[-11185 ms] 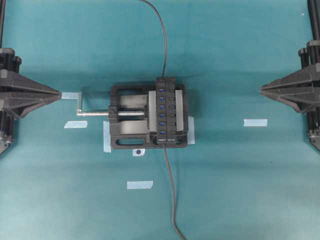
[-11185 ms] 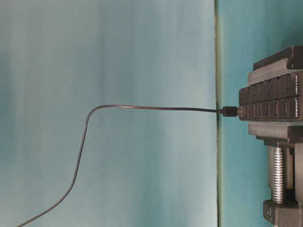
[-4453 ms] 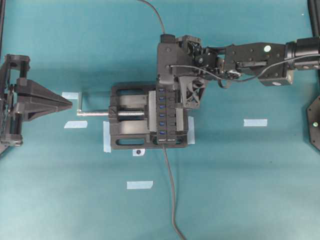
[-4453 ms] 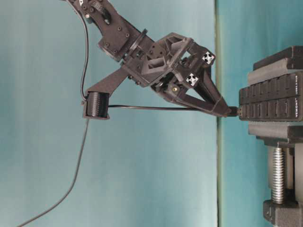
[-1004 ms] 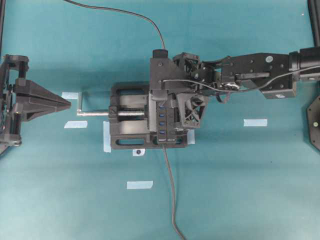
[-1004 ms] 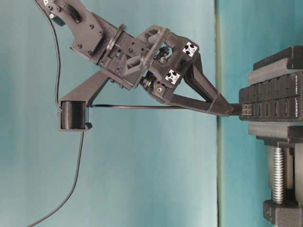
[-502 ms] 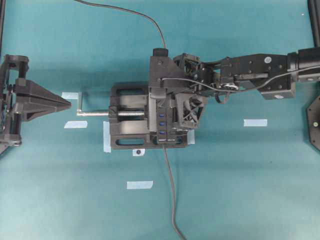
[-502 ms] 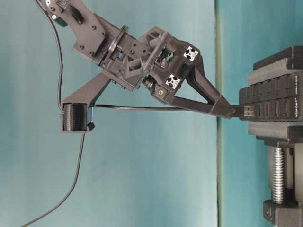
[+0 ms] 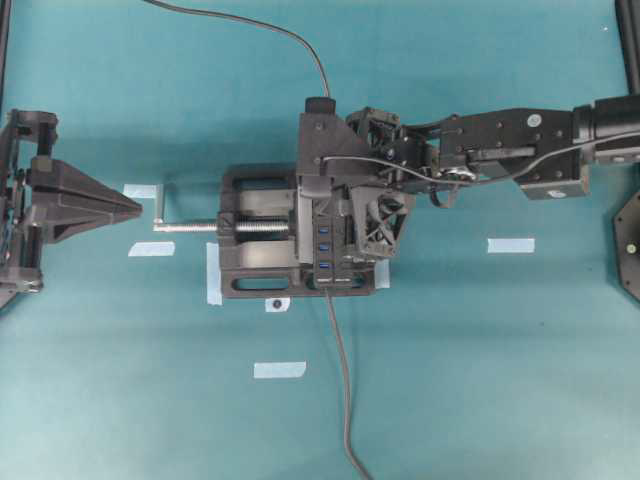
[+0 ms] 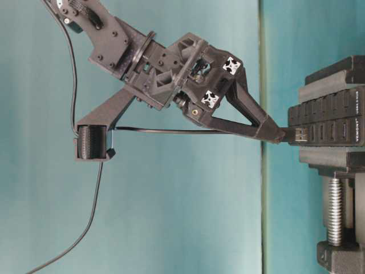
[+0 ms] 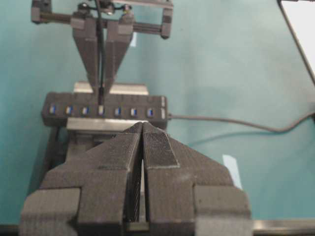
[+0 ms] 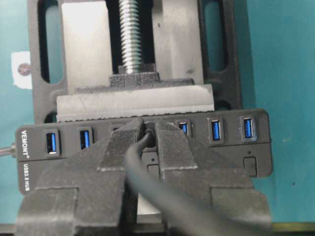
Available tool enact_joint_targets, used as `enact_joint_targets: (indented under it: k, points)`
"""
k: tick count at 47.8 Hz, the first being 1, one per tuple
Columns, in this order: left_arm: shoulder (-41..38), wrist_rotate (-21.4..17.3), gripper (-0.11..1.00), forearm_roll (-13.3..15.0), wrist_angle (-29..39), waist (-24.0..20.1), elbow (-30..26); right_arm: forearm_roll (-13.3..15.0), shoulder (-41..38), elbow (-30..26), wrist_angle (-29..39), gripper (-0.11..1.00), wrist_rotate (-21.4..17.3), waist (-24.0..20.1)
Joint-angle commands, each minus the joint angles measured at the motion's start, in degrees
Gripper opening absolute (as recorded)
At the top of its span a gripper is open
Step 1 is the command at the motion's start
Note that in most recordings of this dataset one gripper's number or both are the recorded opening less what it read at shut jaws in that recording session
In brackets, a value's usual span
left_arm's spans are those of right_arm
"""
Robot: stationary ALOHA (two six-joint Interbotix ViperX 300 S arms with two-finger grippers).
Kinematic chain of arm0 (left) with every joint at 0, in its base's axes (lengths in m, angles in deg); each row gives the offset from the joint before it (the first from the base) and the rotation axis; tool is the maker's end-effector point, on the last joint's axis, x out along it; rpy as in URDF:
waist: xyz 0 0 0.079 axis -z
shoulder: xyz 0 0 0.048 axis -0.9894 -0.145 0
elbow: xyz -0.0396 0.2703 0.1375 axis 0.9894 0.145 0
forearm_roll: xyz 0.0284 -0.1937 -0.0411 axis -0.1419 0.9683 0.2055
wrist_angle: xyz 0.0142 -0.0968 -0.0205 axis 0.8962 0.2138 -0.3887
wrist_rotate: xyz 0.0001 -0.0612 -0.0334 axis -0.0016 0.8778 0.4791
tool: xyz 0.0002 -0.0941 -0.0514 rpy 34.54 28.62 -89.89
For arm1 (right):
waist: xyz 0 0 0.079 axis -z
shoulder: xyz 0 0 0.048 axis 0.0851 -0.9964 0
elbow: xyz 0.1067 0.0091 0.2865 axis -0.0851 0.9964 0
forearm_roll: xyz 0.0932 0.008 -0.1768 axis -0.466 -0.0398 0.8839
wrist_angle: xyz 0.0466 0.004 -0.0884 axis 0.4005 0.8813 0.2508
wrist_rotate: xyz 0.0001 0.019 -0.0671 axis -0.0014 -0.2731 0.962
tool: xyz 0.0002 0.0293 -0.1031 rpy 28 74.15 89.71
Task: Insert the USB into the center port of the fixed hub
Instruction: 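Align the plug tip with the hub's center blue port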
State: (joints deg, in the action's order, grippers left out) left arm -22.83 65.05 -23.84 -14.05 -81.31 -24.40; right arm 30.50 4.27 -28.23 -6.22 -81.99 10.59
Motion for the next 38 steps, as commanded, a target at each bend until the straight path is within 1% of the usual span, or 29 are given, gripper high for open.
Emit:
enact_joint_targets:
  k: [1,38]
  points:
    - [-0.26,0.09,0.0,-0.09,-0.35,0.09,-0.62,-0.18,0.62,-0.97,-0.35,0.08,-0.53,-0.18]
    - [0.0,0.09,0.0,0.0,-0.35,0.09,-0.62,0.26,0.18,0.0,-0.44,0.08,-0.35,-0.26]
